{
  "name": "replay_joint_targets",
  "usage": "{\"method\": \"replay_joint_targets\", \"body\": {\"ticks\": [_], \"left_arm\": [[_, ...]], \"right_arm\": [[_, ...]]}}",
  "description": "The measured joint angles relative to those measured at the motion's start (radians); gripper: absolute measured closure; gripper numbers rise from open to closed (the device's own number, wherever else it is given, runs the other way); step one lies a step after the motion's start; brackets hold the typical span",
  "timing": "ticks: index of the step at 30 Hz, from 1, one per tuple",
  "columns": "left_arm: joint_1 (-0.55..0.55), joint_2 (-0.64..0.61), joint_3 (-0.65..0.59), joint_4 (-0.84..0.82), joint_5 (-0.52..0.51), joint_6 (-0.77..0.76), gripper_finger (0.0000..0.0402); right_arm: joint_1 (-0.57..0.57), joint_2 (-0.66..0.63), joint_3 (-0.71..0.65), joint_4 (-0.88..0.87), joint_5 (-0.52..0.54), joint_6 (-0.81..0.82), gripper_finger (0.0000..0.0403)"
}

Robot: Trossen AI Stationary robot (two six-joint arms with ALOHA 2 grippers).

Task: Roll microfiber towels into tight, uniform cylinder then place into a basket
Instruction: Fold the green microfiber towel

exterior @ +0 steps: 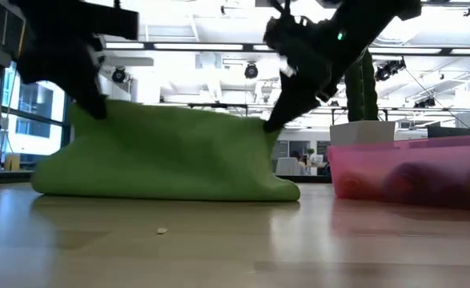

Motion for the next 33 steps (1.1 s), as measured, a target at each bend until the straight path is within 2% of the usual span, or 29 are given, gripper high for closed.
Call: {"method": "replay_joint_targets", "body": {"ticks": [4, 8, 12, 15, 24, 29, 31, 33], "left_arm": [[0.081, 0.0, 0.0, -0.016, -0.087, 0.054, 0.0401], [0.19, 0.0, 0.0, -0.015, -0.058, 0.128, 0.0401], [0.287, 0.0, 0.0, -0.007, -0.055, 0.142, 0.0401], [0.337, 0.0, -0.024, 0.044, -0.05, 0.144, 0.0401], [0.378, 0.0, -0.103, 0.241, 0.019, 0.194, 0.0401], [0.378, 0.0, -0.107, 0.289, 0.061, 0.241, 0.0401], [0.378, 0.0, -0.107, 0.293, 0.06, 0.264, 0.0401], [0.386, 0.0, -0.108, 0.292, 0.025, 0.289, 0.0401]], "right_arm": [[-0.074, 0.0, 0.0, -0.05, 0.0, -0.052, 0.0403], [-0.152, 0.0, 0.0, -0.046, -0.015, -0.136, 0.0403], [-0.225, 0.003, 0.0, -0.056, -0.097, -0.165, 0.0402], [-0.259, 0.012, 0.0, -0.063, -0.116, -0.189, 0.04], [-0.289, 0.018, 0.0, -0.054, -0.116, -0.246, 0.0399], [-0.289, 0.055, 0.001, -0.029, -0.134, -0.254, 0.0399], [-0.289, 0.077, 0.001, -0.017, -0.138, -0.269, 0.0399], [-0.288, 0.093, 0.001, -0.001, -0.093, -0.293, 0.0399]]}}
